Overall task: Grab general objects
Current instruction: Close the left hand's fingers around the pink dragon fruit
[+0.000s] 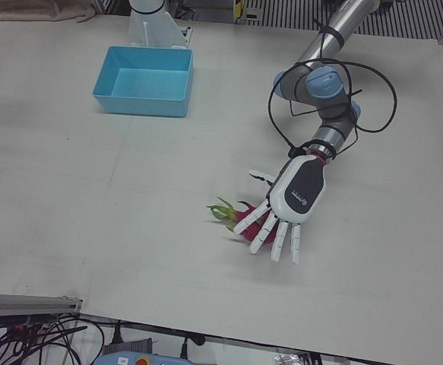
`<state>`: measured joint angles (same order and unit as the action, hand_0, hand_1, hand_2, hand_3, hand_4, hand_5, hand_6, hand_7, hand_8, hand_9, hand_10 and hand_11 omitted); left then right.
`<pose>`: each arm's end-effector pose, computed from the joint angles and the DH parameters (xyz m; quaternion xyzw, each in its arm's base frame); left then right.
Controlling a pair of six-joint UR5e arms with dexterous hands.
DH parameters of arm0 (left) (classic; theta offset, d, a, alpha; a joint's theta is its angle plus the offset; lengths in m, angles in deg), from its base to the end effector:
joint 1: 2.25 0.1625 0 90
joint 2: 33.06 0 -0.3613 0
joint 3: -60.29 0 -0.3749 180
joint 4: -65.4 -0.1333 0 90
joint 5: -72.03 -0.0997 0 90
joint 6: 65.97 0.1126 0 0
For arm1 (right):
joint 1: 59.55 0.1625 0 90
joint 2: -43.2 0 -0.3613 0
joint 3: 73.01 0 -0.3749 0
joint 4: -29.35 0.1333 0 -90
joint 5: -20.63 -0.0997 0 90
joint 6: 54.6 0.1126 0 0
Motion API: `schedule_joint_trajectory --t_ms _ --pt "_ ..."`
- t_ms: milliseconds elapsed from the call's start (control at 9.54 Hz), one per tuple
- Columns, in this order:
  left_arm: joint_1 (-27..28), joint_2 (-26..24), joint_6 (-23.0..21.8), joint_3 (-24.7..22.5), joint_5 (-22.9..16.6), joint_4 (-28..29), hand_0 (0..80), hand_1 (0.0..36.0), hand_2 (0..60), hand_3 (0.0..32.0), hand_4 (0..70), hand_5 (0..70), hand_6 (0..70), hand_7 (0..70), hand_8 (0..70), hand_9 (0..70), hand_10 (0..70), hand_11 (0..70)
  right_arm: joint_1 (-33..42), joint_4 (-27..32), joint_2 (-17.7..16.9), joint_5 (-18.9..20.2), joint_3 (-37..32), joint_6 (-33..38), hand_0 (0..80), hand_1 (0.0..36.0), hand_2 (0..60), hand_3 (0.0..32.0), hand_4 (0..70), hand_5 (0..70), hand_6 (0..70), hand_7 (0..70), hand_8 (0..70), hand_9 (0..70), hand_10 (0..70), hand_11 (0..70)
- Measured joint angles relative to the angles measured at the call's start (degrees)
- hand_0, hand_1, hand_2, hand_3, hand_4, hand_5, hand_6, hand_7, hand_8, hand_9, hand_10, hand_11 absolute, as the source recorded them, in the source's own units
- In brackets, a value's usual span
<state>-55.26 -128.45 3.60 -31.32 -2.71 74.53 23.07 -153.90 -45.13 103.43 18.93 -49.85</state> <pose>0.1936 -0.5278 0.5421 0.2988 0.7381 -0.4412 0.4139 0.0823 -0.5118 0.5990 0.0308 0.7086 -0.7043 0.0284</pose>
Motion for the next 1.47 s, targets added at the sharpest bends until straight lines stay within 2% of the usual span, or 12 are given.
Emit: schedule_joint_trajectory --t_ms 315,629,839,944,1048,1153,1258,1363,1468 --pt "0.41 -0.44 3.95 0.4 -0.3 -0.51 47.7 15.1 14.3 32.0 0.0 5.2 0.0 12.8 0.0 1.1 0.0 0.0 0.0 0.0 0.0 0.0 0.0 0.0 0.0 0.0 0.0 0.0 0.0 0.0 0.0 0.0 0.0 0.0 0.0 0.0" --pt "1.63 -2.88 7.52 3.55 -0.32 -0.78 47.2 14.5 13.6 32.0 0.0 4.5 0.0 11.4 0.0 0.8 0.0 0.0 0.0 0.02 0.0 0.0 0.0 0.0 0.0 0.0 0.0 0.0 0.0 0.0 0.0 0.0 0.0 0.0 0.0 0.0" --pt "2.26 -4.31 8.51 4.98 -0.32 -1.13 47.4 15.1 16.4 32.0 0.0 4.8 0.0 13.7 0.0 1.3 0.0 0.0 0.0 0.01 0.0 0.03 0.0 0.0 0.0 0.0 0.0 0.0 0.0 0.0 0.0 0.0 0.0 0.0 0.0 0.0" --pt "2.38 -4.54 9.09 5.29 -0.32 -1.28 48.3 17.8 23.9 31.2 0.0 5.8 0.0 17.4 0.0 2.0 0.0 0.0 -0.02 0.0 0.0 0.02 0.0 0.0 0.0 0.0 0.0 0.0 0.0 0.0 0.0 0.0 0.0 0.0 0.0 0.0" --pt "2.42 -4.67 9.96 5.44 -0.32 -1.53 50.3 23.1 35.5 29.0 0.3 6.6 0.0 20.5 0.0 2.7 0.0 0.0 -0.02 0.0 0.0 0.01 0.0 0.0 0.0 0.0 0.0 0.0 0.0 0.0 0.0 0.0 0.0 0.0 0.0 0.0" --pt "2.44 -4.74 10.97 5.51 -0.32 -1.96 54.9 29.3 42.4 28.4 0.0 6.8 0.0 20.2 1.5 2.6 0.0 0.0 -0.02 0.0 0.0 0.0 0.0 0.0 0.0 0.0 0.0 0.0 0.0 0.0 0.0 0.0 0.0 0.0 0.0 0.0" --pt "2.46 -4.76 11.72 5.53 -0.32 -2.37 58.3 32.5 43.0 29.8 0.0 6.2 0.0 19.4 2.2 2.4 0.0 0.0 -0.02 0.0 0.0 0.0 0.0 0.0 0.0 0.0 0.0 0.0 0.0 0.0 0.0 0.0 0.0 0.0 0.0 0.0" --pt "2.46 -4.78 12.19 5.55 -0.32 -2.64 61.1 34.0 42.2 27.6 0.3 7.3 1.3 22.0 3.2 3.0 0.0 0.0 -0.01 0.0 0.0 0.0 0.0 0.0 0.0 0.0 0.0 0.0 0.0 0.0 0.0 0.0 0.0 0.0 0.0 0.0" --pt "2.46 -4.8 12.59 5.56 -0.32 -2.82 61.3 33.8 42.8 22.0 3.1 9.0 4.5 26.0 4.1 3.8 0.0 0.0 0.0 0.0 0.0 0.0 0.0 0.0 0.0 0.0 0.0 0.0 0.0 0.0 0.0 0.0 0.0 0.0 0.0 0.0"
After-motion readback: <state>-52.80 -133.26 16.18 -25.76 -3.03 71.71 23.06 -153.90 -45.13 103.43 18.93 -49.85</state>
